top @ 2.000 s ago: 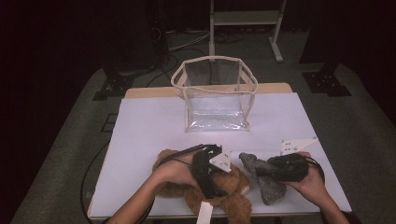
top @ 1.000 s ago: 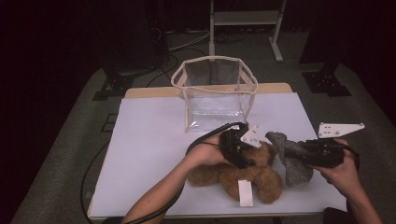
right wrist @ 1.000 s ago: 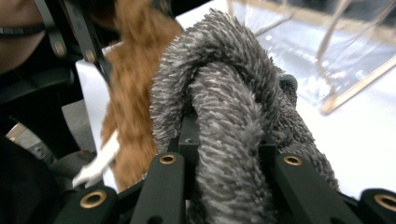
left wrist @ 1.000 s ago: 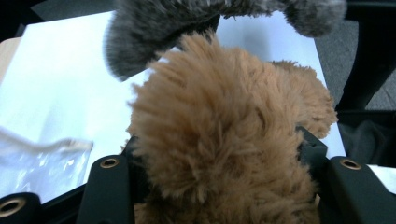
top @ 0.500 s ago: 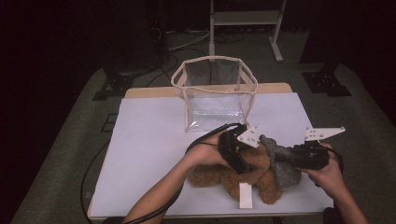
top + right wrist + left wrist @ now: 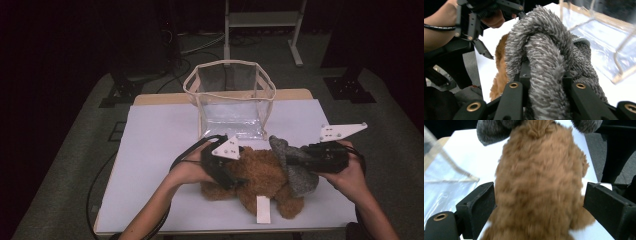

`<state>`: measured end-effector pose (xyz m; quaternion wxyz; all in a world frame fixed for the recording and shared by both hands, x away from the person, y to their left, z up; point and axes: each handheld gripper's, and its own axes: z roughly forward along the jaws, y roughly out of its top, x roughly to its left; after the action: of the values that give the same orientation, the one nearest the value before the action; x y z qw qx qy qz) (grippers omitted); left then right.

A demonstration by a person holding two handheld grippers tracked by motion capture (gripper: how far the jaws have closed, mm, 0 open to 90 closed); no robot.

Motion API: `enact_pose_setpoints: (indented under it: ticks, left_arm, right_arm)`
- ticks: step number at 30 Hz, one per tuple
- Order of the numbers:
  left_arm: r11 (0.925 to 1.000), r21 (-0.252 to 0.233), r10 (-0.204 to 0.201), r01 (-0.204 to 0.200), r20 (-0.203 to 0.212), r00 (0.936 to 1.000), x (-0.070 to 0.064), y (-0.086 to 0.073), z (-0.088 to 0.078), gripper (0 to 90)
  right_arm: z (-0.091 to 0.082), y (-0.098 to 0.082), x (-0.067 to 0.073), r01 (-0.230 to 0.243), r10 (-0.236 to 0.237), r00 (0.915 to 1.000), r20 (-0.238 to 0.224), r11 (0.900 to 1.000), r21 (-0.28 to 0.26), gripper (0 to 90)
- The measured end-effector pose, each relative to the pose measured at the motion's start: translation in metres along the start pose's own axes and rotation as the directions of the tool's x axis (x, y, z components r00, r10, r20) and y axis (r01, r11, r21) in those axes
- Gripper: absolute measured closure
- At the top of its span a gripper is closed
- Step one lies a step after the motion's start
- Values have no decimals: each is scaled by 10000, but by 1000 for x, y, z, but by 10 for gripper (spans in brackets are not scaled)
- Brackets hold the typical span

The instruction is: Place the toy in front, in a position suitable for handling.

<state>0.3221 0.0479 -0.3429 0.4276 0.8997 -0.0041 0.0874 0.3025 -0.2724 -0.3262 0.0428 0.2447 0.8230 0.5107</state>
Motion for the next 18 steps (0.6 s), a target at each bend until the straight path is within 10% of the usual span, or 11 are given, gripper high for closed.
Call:
enact_pose_setpoints:
  ticks: [9,18]
  left_arm:
    - [9982,-172,-584,575,-614,9964,3,-56,-26,72]
    - [9879,-609,-1456,1428,-453,9883,12,-91,-19,24]
  right_arm:
    - [32,-5,-2,268,-329,9985,437,9907,1333,723]
    - [39,-25,-18,-535,519,9986,143,9865,1549,728]
